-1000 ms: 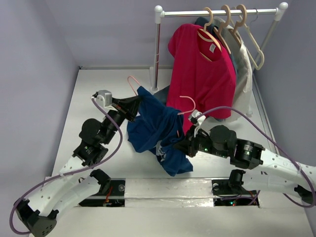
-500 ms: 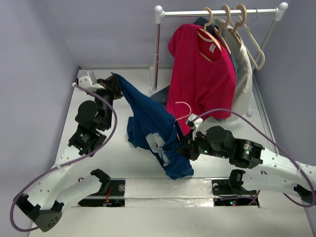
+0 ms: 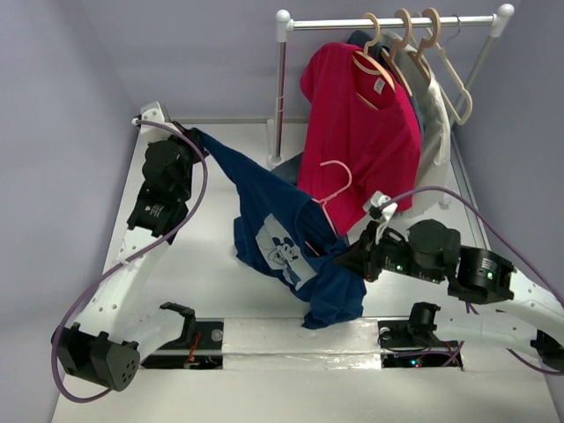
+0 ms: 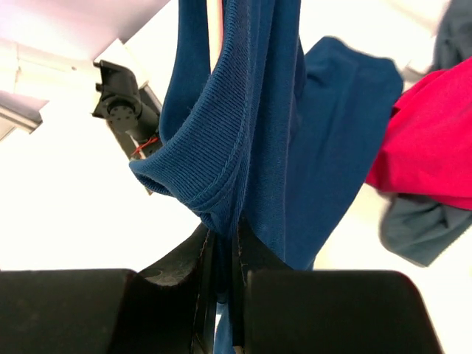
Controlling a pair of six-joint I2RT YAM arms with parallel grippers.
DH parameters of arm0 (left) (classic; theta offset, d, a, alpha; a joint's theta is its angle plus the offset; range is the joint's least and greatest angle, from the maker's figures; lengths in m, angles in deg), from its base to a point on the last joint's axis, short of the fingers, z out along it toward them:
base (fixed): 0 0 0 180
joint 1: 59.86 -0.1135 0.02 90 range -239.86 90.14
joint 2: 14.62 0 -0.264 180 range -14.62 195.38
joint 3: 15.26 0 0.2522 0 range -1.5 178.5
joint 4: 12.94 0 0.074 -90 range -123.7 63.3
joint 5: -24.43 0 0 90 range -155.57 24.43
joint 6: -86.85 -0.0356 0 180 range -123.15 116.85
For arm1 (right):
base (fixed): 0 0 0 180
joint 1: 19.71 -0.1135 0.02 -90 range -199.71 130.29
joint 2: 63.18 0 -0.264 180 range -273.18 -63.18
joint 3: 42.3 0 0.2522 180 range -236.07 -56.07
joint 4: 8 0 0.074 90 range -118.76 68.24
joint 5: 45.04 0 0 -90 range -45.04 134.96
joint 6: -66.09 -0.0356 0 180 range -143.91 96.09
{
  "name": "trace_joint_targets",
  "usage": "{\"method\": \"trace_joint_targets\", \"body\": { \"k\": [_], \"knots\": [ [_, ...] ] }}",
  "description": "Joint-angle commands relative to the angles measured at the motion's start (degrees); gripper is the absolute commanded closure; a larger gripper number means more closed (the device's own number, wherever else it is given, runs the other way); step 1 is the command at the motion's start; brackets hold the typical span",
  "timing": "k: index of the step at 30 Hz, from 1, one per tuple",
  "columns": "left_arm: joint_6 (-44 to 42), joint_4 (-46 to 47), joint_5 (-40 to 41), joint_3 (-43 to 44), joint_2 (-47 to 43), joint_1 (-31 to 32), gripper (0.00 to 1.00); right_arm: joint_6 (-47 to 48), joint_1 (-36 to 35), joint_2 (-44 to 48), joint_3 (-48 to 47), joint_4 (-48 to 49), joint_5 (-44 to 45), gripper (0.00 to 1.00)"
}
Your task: Place the t-shirt on the hanger
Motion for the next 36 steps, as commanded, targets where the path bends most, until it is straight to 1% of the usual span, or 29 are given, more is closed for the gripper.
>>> {"method": "trace_joint_targets", "body": {
  "k": [1,4,5,6,8,10,13,14,15,16,17,18,20,21,22,23,25,26,28,29,33,36],
  "knots": [
    [2.65,2.76,1.29,-2.62,-2.70,-2.12,1.00,1.44,-0.14,2.17,-6.03,-4.22,0.96,1.00],
    [6.08,4.43,-2.92,-7.20,-6.82,-2.12,1.00,1.79,-0.14,0.42,-6.39,-2.82,2.71,1.00],
    [6.96,4.69,-4.24,-9.31,-8.14,-2.12,0.78,1.87,-0.14,-0.29,-6.38,-2.38,3.94,1.00],
    [8.53,4.78,-7.04,-10.28,-11.20,-2.12,0.63,2.05,-0.14,-1.08,-6.12,-1.33,5.95,1.00],
    [10.12,4.96,-9.34,-13.00,-14.64,-0.98,0.44,2.57,-0.14,-3.19,-4.98,0.51,7.90,1.00],
    [12.76,4.26,-11.19,-15.29,-19.47,1.47,0.42,3.19,-0.14,-5.64,-4.54,3.50,11.41,1.00],
    [17.50,5.04,-14.17,-17.93,-23.96,4.99,0.43,4.42,-0.14,-8.90,-4.71,6.67,15.02,1.00],
    [19.26,6.53,-15.05,-20.90,-24.84,8.31,0.44,4.95,-0.14,-11.17,-4.89,7.46,15.20,1.00],
    [20.93,7.59,-16.11,-22.15,-25.72,10.08,0.45,5.21,-0.14,-12.32,-4.89,9.03,15.81,1.00],
    [23.03,8.38,-15.68,-23.12,-25.99,12.01,0.45,5.30,-0.14,-13.47,-5.06,9.40,16.69,1.00],
    [23.66,9.87,-14.98,-24.60,-26.25,15.86,0.46,5.22,-0.14,-15.39,-5.33,9.57,17.48,1.00],
    [24.02,9.97,-12.10,-24.97,-27.04,17.21,0.46,5.30,-0.14,-16.28,-5.59,10.53,18.18,1.00],
    [26.28,12.24,-11.89,-26.54,-27.83,18.01,0.46,5.39,0.38,-17.25,-5.33,12.12,18.19,1.00],
    [27.61,13.73,-14.25,-27.34,-27.92,18.01,0.45,5.39,0.38,-18.04,-5.16,12.82,18.10,1.00],
    [29.45,15.75,-16.01,-28.30,-27.40,18.53,0.45,5.39,0.38,-18.40,-5.15,13.78,18.19,1.00],
    [32.86,19.95,-17.51,-29.96,-26.53,18.54,0.44,5.48,0.38,-18.75,-5.15,14.32,18.10,1.00],
    [35.69,24.27,-18.84,-31.64,-23.46,20.20,0.43,5.57,0.38,-19.54,-4.98,15.81,17.23,1.00],
    [36.84,28.21,-18.67,-33.13,-22.57,20.21,0.42,5.57,0.38,-19.80,-4.89,16.16,17.22,1.00],
    [39.74,32.45,-16.30,-34.89,-21.07,21.43,0.41,5.65,0.38,-19.98,-4.63,16.78,16.70,1.00],
    [40.71,38.39,-15.42,-37.25,-20.98,22.31,0.39,5.48,0.38,-19.89,-4.02,16.96,16.52,1.00],
    [42.12,42.04,-12.08,-37.80,-18.62,22.84,0.37,4.95,0.38,-19.98,-2.61,17.74,15.47,1.00],
    [42.48,44.68,-11.29,-37.72,-16.42,23.37,0.37,4.86,0.38,-19.98,-1.99,18.28,14.59,1.00]
  ]
}}
